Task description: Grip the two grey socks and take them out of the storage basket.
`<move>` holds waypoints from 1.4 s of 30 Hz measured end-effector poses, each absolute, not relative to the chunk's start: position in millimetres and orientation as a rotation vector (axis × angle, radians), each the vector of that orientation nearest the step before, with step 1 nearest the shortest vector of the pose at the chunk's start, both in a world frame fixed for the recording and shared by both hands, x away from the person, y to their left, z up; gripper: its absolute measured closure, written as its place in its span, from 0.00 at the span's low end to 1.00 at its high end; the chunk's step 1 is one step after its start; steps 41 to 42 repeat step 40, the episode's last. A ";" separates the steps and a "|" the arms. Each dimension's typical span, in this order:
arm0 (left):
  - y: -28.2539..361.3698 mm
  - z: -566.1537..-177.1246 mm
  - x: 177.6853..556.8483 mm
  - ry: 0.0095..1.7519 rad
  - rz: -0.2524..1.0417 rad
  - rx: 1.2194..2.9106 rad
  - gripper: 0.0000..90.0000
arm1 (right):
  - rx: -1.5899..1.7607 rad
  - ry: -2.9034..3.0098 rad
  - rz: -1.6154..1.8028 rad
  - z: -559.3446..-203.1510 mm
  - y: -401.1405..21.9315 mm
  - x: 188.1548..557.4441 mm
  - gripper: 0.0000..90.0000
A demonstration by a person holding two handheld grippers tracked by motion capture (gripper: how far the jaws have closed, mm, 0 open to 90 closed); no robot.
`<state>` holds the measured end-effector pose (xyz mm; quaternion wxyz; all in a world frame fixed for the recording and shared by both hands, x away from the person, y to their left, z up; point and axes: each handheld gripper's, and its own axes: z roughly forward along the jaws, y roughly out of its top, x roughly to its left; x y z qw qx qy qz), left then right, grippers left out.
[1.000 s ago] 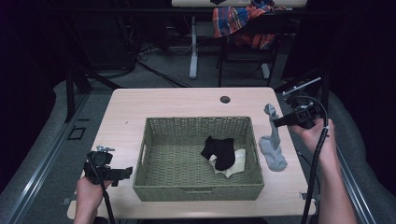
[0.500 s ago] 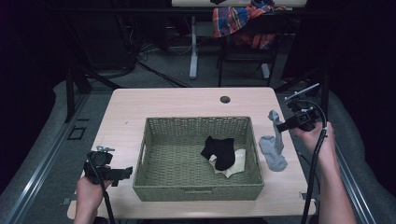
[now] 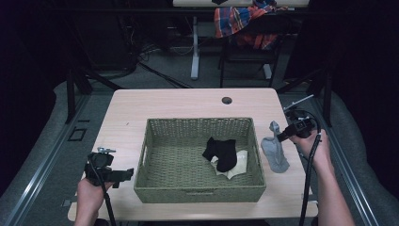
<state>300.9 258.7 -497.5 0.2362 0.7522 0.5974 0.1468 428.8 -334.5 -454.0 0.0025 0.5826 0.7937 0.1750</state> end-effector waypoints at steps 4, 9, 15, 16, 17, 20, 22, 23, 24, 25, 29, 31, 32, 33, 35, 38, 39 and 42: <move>258.7 -497.5 301.0 1.635 0.402 2.066 0.01 | 1.865 2.479 0.527 -472.9 -336.4 433.7 0.95; 258.6 -497.5 301.0 1.636 0.401 2.067 0.01 | 1.889 2.471 0.492 -496.4 -334.9 438.9 0.94; 258.6 -497.5 300.9 1.636 0.401 2.068 0.01 | 1.892 2.540 0.416 -517.9 -333.0 445.0 0.93; 258.6 -497.5 300.9 1.636 0.401 2.067 0.01 | 1.911 2.512 0.428 -519.1 -331.7 444.5 0.92; 258.6 -497.5 300.9 1.636 0.401 2.067 0.01 | 1.908 2.518 0.427 -519.4 -332.0 445.3 0.91; 258.7 -497.4 300.8 1.637 0.403 2.064 0.01 | 1.901 2.510 0.426 -518.6 -331.2 444.8 0.85; 258.9 -497.2 300.6 1.638 0.403 2.060 0.01 | 1.873 2.510 0.425 -510.4 -331.7 442.9 0.74; 259.1 -497.3 300.6 1.637 0.404 2.060 0.01 | 1.857 2.490 0.447 -505.5 -331.9 440.9 0.65; 259.2 -497.2 300.7 1.638 0.403 2.061 0.01 | 1.845 2.478 0.456 -499.4 -331.9 438.9 0.58; 259.0 -497.3 300.8 1.639 0.403 2.060 0.01 | 1.819 2.485 0.462 -492.1 -333.4 437.1 0.52; 258.7 -497.0 300.5 1.633 0.404 2.061 0.01 | 1.774 2.450 0.578 -463.6 -338.0 426.3 0.33; 259.3 -497.1 300.5 1.636 0.403 2.058 0.01 | 1.745 2.427 0.620 -450.3 -339.4 420.3 0.21; 259.5 -497.0 300.6 1.637 0.402 2.060 0.01 | 1.735 2.422 0.630 -444.5 -339.5 417.9 0.20; 259.5 -497.0 300.7 1.635 0.402 2.060 0.01 | 1.714 2.413 0.647 -439.3 -338.9 415.1 0.19; 259.4 -496.6 300.7 1.632 0.397 2.065 0.01 | 1.684 2.412 0.651 -430.3 -336.5 410.8 0.16; 259.3 -496.8 300.6 1.632 0.402 2.062 0.01 | 1.638 2.423 0.633 -420.1 -332.1 405.6 0.12; 259.4 -496.8 300.6 1.632 0.403 2.061 0.01 | 1.625 2.430 0.621 -417.7 -330.5 404.3 0.09; 259.5 -496.7 300.6 1.632 0.403 2.062 0.01 | 1.617 2.437 0.602 -415.6 -328.8 403.2 0.07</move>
